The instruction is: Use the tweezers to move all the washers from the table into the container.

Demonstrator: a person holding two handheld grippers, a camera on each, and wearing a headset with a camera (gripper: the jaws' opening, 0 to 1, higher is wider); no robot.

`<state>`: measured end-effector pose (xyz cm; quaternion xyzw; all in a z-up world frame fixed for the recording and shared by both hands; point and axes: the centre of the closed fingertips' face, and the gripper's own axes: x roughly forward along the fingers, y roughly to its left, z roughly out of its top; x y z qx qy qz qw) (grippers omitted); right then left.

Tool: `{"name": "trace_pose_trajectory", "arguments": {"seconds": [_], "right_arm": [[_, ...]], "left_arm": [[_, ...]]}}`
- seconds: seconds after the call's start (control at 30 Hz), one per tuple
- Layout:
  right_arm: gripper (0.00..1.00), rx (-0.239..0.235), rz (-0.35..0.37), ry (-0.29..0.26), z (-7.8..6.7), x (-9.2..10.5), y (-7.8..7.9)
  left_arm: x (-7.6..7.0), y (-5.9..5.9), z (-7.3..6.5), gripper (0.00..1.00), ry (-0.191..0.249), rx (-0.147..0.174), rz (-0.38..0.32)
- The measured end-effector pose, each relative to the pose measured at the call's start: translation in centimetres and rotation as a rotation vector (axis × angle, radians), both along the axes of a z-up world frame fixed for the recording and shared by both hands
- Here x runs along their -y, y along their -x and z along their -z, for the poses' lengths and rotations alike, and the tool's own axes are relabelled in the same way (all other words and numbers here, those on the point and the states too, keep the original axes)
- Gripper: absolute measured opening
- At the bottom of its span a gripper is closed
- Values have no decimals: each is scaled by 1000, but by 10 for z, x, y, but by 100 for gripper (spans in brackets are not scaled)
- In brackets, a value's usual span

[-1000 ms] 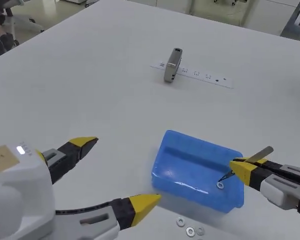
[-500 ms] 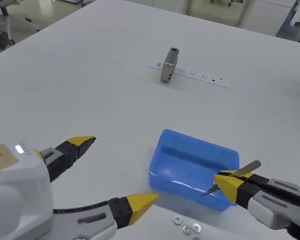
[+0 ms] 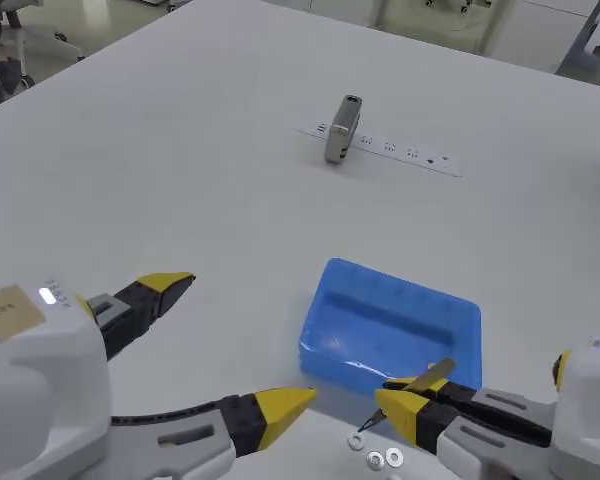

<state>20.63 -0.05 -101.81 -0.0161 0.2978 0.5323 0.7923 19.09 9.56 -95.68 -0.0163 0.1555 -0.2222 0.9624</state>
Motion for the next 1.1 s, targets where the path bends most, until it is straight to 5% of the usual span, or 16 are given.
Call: {"name": "trace_pose_trajectory", "arguments": {"seconds": [0.37, 0.5, 1.1], "right_arm": [[3, 44, -71, 87, 16, -3, 10], [3, 99, -120, 122, 14, -6, 15], [2, 158, -159, 165, 16, -9, 18]], "left_arm": [[1, 0, 2, 82, -9, -7, 9], [3, 1, 2, 82, -11, -11, 16], [6, 2, 4, 81, -28, -15, 36]]}}
